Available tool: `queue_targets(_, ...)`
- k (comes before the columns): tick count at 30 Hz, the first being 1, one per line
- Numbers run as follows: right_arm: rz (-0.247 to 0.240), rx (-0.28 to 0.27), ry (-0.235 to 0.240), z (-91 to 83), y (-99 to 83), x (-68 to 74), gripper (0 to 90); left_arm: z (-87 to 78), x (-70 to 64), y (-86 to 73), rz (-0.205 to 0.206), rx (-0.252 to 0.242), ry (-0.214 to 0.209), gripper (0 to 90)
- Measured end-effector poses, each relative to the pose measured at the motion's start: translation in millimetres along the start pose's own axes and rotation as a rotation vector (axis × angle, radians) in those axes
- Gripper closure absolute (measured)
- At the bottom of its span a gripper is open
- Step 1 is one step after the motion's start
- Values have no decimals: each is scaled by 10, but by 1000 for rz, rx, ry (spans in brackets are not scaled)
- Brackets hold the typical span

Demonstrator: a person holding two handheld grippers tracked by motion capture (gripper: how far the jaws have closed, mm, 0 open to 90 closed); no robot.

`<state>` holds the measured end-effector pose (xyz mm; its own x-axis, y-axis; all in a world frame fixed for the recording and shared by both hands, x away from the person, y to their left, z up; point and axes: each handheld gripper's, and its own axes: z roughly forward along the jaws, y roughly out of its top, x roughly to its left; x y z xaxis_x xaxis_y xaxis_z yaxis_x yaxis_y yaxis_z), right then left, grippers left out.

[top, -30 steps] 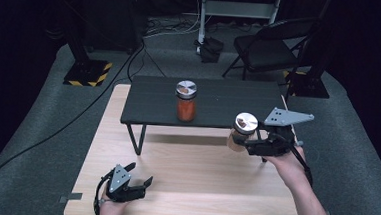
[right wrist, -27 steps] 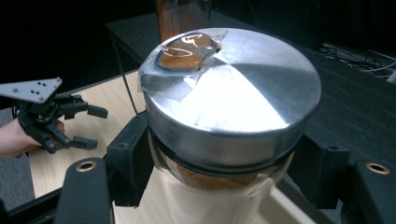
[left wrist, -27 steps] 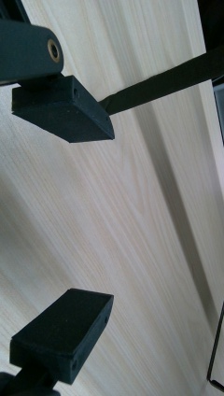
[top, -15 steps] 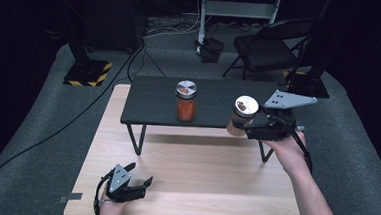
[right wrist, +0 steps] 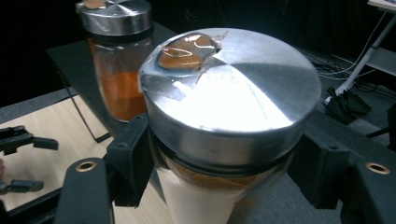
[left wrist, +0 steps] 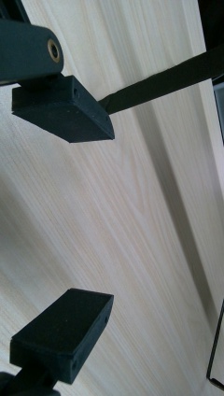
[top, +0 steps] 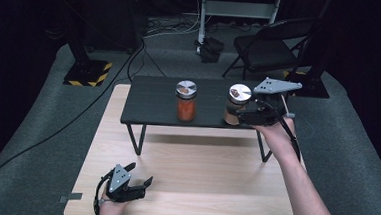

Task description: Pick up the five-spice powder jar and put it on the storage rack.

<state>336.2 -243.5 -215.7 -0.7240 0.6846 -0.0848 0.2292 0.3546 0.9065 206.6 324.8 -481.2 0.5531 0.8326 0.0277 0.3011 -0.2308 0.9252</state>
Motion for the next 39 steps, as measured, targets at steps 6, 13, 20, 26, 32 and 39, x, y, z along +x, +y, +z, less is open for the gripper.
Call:
queue_targets(6,14,6,-21,98,18,-19,299,-1,4,-2,-2,-1,0,178)
queue_targets(13,32,21,-33,197,26,-53,299,-1,6,-3,-2,-2,-1,178)
queue_targets(20,61,27,-26,271,-23,-113,299,-3,7,-6,-3,-3,-1,178)
queue_targets(26,68,31,-4,270,-22,-182,296,-3,4,-5,-2,-3,1,178)
queue_targets(32,36,-17,-20,132,-70,-118,189,-3,2,-5,-1,-2,1,178)
queue_targets(39,-32,-35,-29,-56,-260,-32,157,-2,-1,-3,-1,-1,2,178)
